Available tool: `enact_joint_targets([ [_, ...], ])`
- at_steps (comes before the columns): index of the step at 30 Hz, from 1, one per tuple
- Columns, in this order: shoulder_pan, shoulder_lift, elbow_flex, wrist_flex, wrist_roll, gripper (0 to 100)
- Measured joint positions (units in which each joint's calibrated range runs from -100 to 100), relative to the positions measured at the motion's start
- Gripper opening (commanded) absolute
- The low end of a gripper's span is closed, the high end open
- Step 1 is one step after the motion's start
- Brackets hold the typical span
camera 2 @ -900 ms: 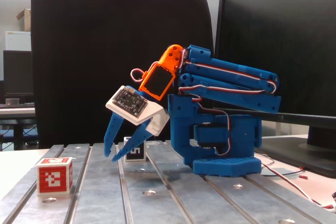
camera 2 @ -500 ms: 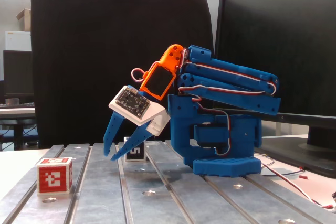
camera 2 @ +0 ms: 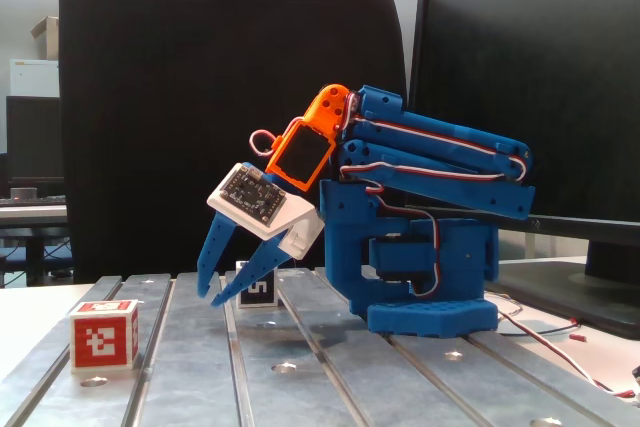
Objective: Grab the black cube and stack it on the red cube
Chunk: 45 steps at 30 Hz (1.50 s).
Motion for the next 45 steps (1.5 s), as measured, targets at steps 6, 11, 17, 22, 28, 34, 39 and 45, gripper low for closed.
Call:
enact_joint_targets([
  [6, 0.0, 0.0, 0.0, 0.0, 0.2, 4],
  [11, 0.1, 0.0, 0.0, 0.0, 0.3, 4],
  [17, 0.2, 0.8, 0.0, -3.1, 0.6, 3],
  [22, -0.1, 0.8, 0.0, -6.2, 0.7, 4],
  [28, 0.4, 0.9, 0.0, -6.3, 0.7, 3],
  [34, 2.7, 0.9, -2.1, -5.5, 0.6, 0],
  [39, 3.2, 0.8, -4.5, -5.4, 0.6, 1],
  [45, 4.2, 2.7, -7.9, -5.4, 0.6, 1],
])
